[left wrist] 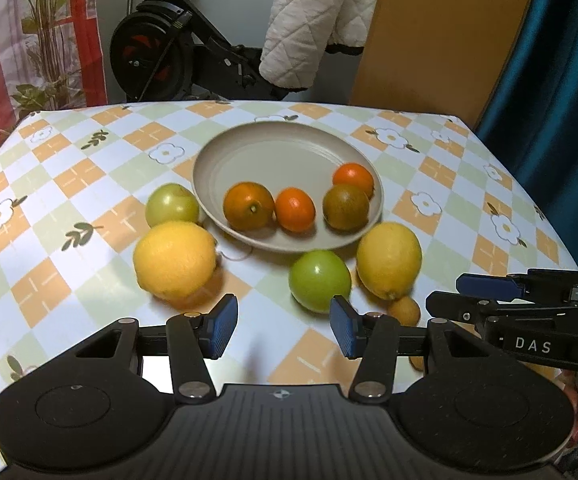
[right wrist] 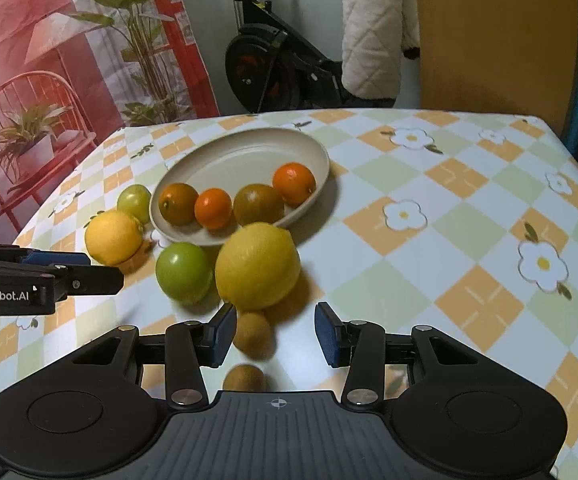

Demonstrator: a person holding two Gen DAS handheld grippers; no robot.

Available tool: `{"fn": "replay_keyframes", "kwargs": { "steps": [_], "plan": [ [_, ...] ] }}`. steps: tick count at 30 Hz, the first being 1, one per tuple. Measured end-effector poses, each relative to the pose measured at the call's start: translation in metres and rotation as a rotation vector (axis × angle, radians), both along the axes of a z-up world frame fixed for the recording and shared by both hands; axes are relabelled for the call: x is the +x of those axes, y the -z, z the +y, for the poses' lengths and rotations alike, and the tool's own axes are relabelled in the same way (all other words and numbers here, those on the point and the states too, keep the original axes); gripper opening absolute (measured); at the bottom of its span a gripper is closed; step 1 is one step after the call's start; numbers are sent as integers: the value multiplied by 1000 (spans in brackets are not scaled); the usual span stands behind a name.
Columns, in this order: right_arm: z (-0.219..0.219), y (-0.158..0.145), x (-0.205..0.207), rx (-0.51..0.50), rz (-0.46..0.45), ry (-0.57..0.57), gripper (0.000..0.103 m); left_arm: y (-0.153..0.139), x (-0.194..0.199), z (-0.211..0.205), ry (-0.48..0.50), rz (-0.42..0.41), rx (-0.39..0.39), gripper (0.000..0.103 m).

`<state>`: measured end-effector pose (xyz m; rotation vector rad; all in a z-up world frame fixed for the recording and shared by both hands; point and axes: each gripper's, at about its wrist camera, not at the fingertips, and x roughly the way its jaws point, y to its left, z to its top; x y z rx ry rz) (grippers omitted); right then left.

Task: Organize fruits
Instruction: 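Withdraw both tools and move toward the small brown fruits, then grasp a small brown fruit with the left tool while the right tool grasps another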

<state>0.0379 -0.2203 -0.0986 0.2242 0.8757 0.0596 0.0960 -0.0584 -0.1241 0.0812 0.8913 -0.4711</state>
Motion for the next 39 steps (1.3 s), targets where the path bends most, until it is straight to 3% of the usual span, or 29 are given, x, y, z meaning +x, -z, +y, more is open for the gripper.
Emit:
{"fn": "replay_keyframes", "kwargs": {
  "steps": [19, 27, 35, 39],
  "plan": [
    [5, 4, -8, -11, 28, -14, 40, 13, -11, -6, 22, 50, -3, 53],
    [-12, 2, -15, -31, 23, 29, 36, 23, -20, -30, 135, 88, -50, 53],
    [-28, 6, -22, -15, 22, 54, 34, 27, -33, -62, 257, 74, -53, 53],
    [-33, 6, -23, -10, 16, 63, 34, 31, -34, -69, 283, 84, -53, 39]
  ]
}}
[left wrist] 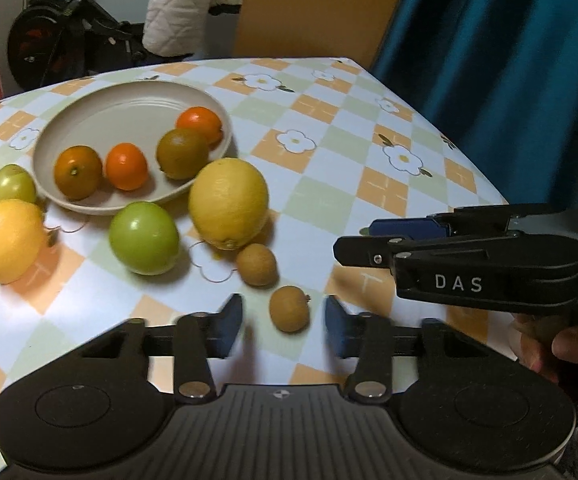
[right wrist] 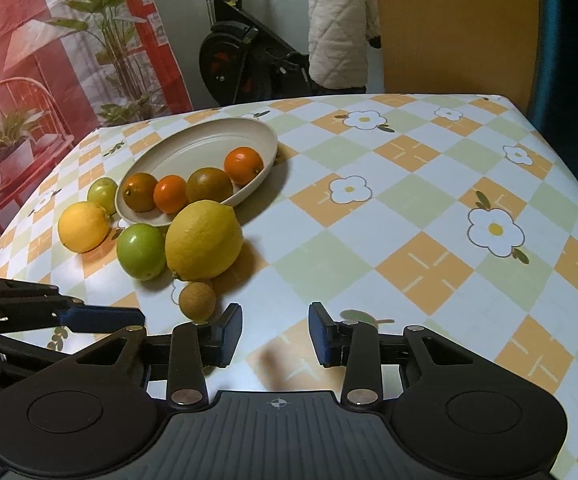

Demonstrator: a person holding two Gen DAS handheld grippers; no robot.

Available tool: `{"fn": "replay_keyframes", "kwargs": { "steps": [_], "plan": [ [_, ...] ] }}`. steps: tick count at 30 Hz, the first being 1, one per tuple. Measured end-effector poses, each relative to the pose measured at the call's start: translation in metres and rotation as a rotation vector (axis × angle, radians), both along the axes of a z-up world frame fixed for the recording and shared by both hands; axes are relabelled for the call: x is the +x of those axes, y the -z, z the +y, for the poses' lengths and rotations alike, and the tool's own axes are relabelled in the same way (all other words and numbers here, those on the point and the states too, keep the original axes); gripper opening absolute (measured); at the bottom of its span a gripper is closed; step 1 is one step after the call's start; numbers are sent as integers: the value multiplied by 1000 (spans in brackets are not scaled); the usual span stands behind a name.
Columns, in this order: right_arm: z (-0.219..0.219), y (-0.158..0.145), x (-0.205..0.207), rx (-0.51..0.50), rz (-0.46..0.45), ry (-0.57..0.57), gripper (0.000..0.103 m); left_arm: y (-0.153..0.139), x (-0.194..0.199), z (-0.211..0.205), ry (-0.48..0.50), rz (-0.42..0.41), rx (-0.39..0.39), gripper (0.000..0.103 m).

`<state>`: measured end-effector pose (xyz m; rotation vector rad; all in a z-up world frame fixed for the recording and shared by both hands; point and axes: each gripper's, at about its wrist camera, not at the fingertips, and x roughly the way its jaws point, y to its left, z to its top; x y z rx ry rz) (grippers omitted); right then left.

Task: Organize fruits
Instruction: 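Grasp a small brown fruit with the left tool while the right tool grasps another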

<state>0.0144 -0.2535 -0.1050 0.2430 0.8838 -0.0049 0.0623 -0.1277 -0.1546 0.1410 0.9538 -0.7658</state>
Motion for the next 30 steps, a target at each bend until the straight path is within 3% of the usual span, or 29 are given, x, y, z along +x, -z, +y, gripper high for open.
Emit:
{"fn": "replay_keyframes", "kwargs": {
  "steps": [14, 16, 30],
  "plan": [
    [-8, 5, -2, 16, 2, 15, 34, 12, 11, -19, 12, 40, 14, 38],
    [-8, 5, -2, 17, 2, 15, 34, 13, 10, -19, 21, 33, 23, 27],
    [9, 7, 11, 51, 6, -44, 34, 9, 18, 18, -75, 70, 36, 27]
  ]
}}
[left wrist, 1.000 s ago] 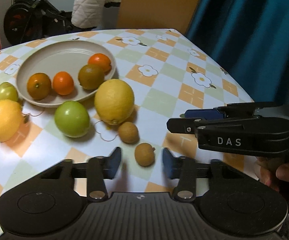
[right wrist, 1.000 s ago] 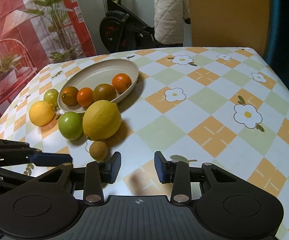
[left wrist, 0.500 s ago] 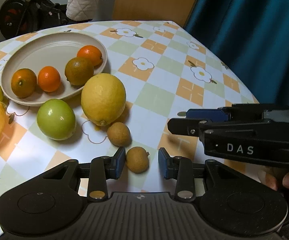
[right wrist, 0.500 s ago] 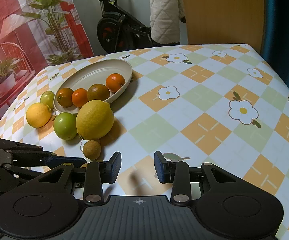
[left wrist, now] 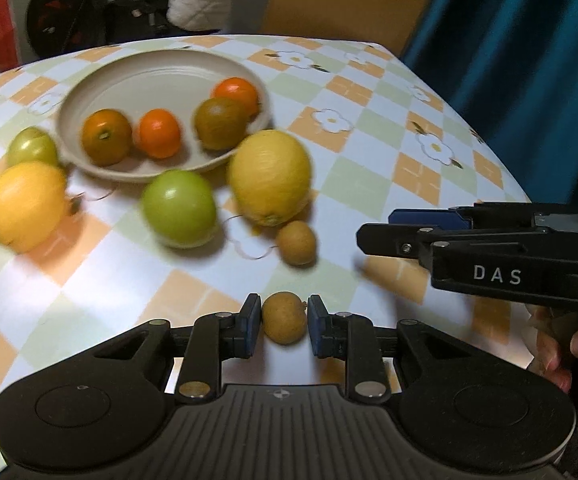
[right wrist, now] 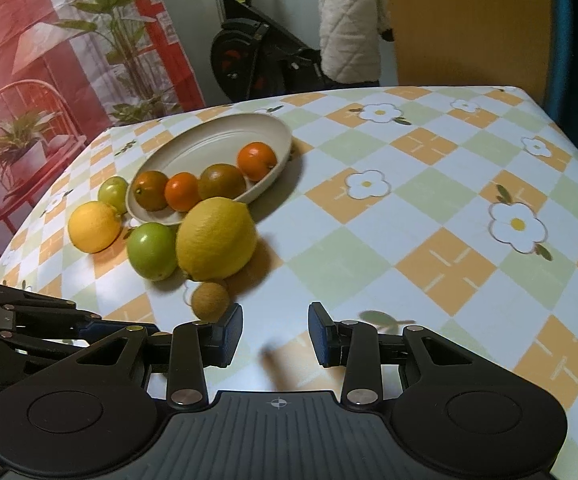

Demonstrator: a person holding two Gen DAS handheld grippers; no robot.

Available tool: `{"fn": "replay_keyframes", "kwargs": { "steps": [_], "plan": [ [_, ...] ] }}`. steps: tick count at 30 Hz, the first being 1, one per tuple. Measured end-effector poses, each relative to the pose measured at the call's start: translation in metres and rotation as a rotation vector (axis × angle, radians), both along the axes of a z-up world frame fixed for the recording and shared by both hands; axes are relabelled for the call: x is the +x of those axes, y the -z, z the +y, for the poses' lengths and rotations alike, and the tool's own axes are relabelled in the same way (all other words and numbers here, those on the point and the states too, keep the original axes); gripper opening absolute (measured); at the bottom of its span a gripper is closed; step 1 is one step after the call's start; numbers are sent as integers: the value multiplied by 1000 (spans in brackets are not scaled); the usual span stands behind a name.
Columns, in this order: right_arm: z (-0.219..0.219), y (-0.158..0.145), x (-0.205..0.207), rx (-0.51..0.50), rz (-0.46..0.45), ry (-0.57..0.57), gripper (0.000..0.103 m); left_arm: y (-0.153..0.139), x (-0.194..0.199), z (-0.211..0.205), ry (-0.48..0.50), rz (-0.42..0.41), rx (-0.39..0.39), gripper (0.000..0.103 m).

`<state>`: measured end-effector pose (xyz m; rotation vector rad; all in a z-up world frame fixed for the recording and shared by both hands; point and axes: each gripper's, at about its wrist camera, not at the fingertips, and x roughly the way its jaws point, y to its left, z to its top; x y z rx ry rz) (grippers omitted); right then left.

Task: Organize fruits
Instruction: 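Grasp a small brown fruit with the left tool while the right tool grasps another, then lift both small brown fruits and carry them over the plate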

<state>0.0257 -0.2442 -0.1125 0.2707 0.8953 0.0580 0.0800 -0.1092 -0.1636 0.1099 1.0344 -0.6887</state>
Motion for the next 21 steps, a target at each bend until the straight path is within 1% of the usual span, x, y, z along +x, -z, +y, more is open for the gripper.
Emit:
{"fn": "replay_keyframes", "kwargs": {
  "steps": [8, 14, 21],
  "plan": [
    [26, 3, 22, -12, 18, -100, 34, -4, 10, 35, -118, -7, -5, 27],
    [38, 5, 36, -42, 36, -134, 34, -5, 10, 51, -160, -8, -9, 27],
    [46, 10, 44, -60, 55, -157, 34, -7, 10, 58, -176, -24, -4, 27]
  ]
}}
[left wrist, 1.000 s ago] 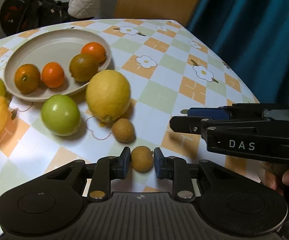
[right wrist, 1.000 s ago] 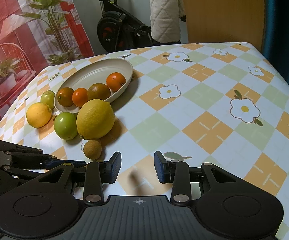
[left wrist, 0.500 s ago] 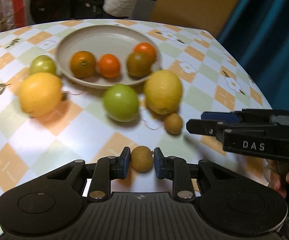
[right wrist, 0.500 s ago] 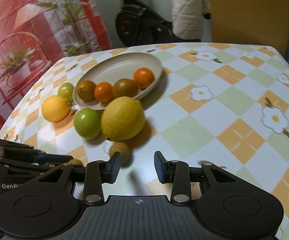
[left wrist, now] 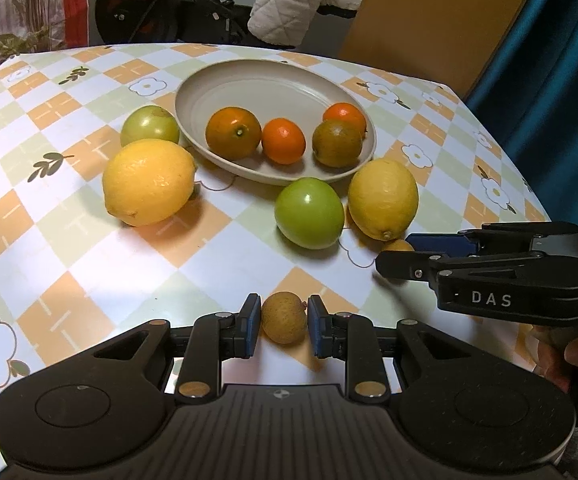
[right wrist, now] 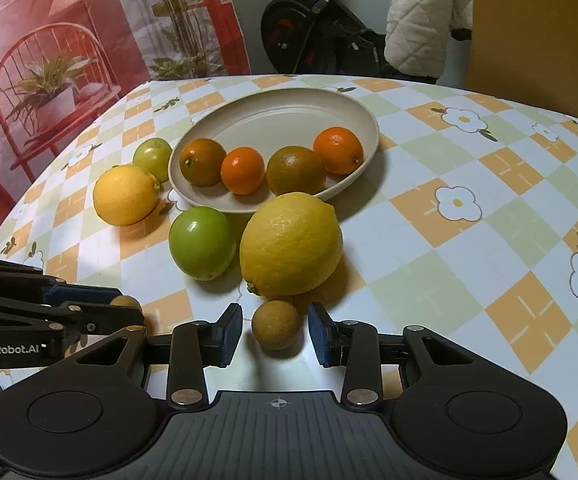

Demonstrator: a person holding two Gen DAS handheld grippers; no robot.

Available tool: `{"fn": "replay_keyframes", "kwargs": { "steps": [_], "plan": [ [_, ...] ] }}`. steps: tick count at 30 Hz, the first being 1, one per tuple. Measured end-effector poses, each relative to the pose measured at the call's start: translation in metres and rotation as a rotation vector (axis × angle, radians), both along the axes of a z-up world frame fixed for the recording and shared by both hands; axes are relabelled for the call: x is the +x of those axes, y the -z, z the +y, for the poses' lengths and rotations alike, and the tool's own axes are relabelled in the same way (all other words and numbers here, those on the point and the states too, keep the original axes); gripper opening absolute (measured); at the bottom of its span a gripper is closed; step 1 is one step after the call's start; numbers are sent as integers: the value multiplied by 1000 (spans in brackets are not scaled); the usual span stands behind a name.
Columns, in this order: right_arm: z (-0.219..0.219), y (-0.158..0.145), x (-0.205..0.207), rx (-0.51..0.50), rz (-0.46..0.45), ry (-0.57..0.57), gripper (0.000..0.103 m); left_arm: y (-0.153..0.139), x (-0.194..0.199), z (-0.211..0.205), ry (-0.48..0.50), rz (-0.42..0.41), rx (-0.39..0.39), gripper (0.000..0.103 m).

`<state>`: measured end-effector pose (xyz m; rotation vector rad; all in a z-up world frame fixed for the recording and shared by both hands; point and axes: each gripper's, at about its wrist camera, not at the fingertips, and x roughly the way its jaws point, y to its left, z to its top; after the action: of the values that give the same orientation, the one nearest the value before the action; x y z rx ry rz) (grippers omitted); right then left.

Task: Organize fruits
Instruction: 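Lift both small brown fruits and carry them over the plate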

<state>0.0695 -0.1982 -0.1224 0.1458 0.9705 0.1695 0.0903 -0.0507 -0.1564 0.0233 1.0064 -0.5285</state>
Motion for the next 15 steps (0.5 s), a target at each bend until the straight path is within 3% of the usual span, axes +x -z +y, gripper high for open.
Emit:
{"fn": "replay_keyframes", "kwargs": {
  "steps": [6, 15],
  "plan": [
    [1, 3, 0, -11, 9, -1, 24, 1, -2, 1, -3, -10, 11, 27],
    [-3, 2, -7, -4, 3, 16, 24, 0, -4, 1, -7, -19, 17, 27]
  ]
}}
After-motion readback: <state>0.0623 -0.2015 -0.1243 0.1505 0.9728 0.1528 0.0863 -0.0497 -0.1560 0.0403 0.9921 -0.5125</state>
